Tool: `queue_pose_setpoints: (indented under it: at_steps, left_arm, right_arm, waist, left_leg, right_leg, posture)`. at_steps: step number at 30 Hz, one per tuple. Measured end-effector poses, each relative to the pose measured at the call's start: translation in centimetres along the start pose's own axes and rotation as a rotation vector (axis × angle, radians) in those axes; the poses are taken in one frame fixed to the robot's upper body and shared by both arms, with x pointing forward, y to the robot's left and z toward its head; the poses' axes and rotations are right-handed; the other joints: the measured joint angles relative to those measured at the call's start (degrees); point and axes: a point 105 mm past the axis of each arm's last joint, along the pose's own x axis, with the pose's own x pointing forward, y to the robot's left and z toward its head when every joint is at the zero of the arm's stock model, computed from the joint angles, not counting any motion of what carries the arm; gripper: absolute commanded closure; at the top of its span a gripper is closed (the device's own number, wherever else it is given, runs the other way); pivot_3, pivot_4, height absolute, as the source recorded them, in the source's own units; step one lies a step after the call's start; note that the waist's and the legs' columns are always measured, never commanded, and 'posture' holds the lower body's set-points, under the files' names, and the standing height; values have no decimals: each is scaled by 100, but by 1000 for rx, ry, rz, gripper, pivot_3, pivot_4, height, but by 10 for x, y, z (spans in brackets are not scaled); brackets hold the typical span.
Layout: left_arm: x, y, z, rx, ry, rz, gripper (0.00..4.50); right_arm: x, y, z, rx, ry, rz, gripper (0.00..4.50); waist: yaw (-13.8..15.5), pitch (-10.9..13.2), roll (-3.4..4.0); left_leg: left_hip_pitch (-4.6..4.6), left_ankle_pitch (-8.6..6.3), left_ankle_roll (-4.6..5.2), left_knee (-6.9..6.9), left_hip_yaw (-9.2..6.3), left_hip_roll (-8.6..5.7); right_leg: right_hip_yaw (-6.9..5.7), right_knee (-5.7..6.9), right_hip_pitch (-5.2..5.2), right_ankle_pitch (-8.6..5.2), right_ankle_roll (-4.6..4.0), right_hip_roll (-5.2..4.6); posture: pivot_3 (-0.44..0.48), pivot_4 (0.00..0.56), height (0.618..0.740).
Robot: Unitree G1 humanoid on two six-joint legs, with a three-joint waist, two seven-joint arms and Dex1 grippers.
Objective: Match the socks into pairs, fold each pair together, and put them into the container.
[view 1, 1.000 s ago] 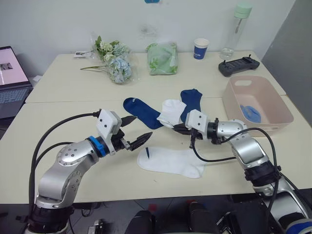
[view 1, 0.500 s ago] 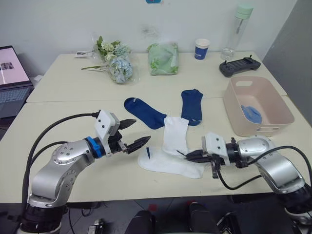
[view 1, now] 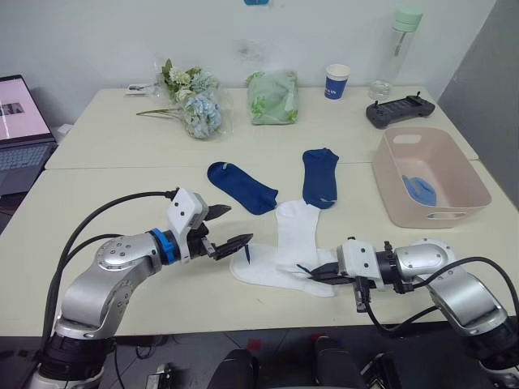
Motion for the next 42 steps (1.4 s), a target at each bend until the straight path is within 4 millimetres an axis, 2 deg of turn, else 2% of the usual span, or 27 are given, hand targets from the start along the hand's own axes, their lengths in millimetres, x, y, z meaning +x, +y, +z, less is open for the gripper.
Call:
queue_pose_setpoints:
  at_steps: [3, 7, 10, 16, 20, 22, 26, 30, 36, 42]
  left_arm:
    - [0, -1, 0, 9, 1, -12, 0]
    - [2, 7, 0, 39, 9, 2, 0]
    - [14, 12, -2, 76, 35, -10, 0]
    - [65, 15, 3, 123, 10, -65, 0]
    - [118, 29, 7, 176, 25, -74, 0]
    - [139, 36, 9, 201, 57, -70, 0]
    - [155, 41, 6, 238, 112, -102, 0]
    - [165, 28, -17, 220, 199, -197, 0]
    - [168, 22, -17, 237, 214, -267, 1831]
    - [168, 23, -17, 268, 205, -266, 3706]
  right_arm:
    - [1, -2, 3, -6, -6, 0, 4482]
    - [-4, 7, -7, -1, 44, 49, 4482]
    - [-8, 13, -14, 14, 71, 74, 4482]
    - [-15, 16, -14, 57, 71, 83, 4482]
    - [-11, 12, -13, 57, 63, 59, 4482]
    - [-8, 12, -12, 55, 56, 58, 4482]
    - [-6, 12, -12, 56, 55, 51, 4482]
    - [-6, 10, -13, 57, 61, 29, 4482]
    - [-5, 9, -9, 60, 60, 10, 4500]
    - [-3, 9, -6, 74, 50, -5, 4500]
  waist:
    - [6, 0, 0]
    - [54, 0, 0]
    - [103, 0, 0]
    - [140, 2, -5]
    - [164, 3, -8]
    - [163, 4, -9]
    - [91, 4, -10]
    - [109, 6, -12]
    - [110, 5, -12]
    - [106, 5, -12]
  left_leg:
    - [-1, 0, 0, 0, -2, -1]
    - [-1, 0, 0, 0, -2, -4]
    - [0, 0, 1, 1, -2, -8]
    - [-2, 0, 1, 4, -6, -13]
    - [-5, 0, 0, 9, 3, -22]
    - [-10, 0, 1, 8, 4, -24]
    - [-16, -3, 4, 0, 3, -22]
    - [-19, -3, 5, 8, 1, -24]
    - [-13, -3, 6, 12, -2, -24]
    - [-10, -3, 6, 14, -2, -24]
  right_leg:
    - [-3, -2, 1, 0, 0, 0]
    - [-5, -11, 7, 0, 0, 0]
    - [-5, -14, 10, 1, 0, 0]
    - [-13, -25, 17, 3, 1, 1]
    - [-24, -35, 24, 6, 2, 2]
    - [-24, -42, 22, 9, 6, 3]
    - [-15, -50, 5, 9, 8, 2]
    - [-20, -47, 11, 12, 13, 2]
    - [-20, -47, 21, 16, 20, 3]
    - [-17, -43, 21, 17, 21, 3]
  posture:
    - [0, 150, 740]
    - [0, 150, 740]
    - [0, 150, 740]
    - [0, 150, 740]
    - [0, 150, 740]
    - [0, 150, 740]
    - [0, 150, 740]
    - [0, 150, 740]
    - [0, 150, 740]
    - [0, 150, 740]
